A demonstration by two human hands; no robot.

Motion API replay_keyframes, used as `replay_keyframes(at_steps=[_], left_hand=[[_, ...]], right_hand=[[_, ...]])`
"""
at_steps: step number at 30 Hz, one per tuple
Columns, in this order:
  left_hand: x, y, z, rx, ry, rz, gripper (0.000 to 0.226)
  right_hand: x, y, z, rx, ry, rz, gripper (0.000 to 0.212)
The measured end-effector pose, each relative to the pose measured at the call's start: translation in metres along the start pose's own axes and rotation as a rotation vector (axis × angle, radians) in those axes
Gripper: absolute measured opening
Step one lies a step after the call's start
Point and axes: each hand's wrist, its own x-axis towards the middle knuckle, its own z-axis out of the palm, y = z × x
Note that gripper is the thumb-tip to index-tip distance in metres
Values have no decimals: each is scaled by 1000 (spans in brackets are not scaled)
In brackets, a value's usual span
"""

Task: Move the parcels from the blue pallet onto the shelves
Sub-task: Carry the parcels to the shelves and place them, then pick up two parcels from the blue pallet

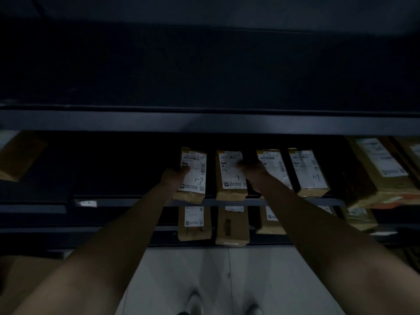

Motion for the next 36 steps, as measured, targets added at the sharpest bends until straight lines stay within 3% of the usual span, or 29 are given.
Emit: replay_keyframes(at_steps=[4,7,12,17,22,28,36], left_hand=[[-6,11,-5,483,71,109,55],[-30,27,4,759,165,292,61],[-86,61,51,819,-121,641,47],[-168,98,110,929,-230,1037,35],[-268,131,162,1003,-191,1398,32],[-404,138,244,1042,-30,1831,34],[-575,79,372,918,-162,2164,30]], right_hand=[[-15,-6,-16,-113,115,-128,37],[-40,-8,-36,-243,83,-208,39],[-94,2,-83,-558,120,-291,51],[-154,17,-129,-878,409,-305,48],[-237,42,-197,-978,690,-293,39],[-346,103,-294,-1021,999,-223,38],[-487,237,-398,-1035,1207,85,38]])
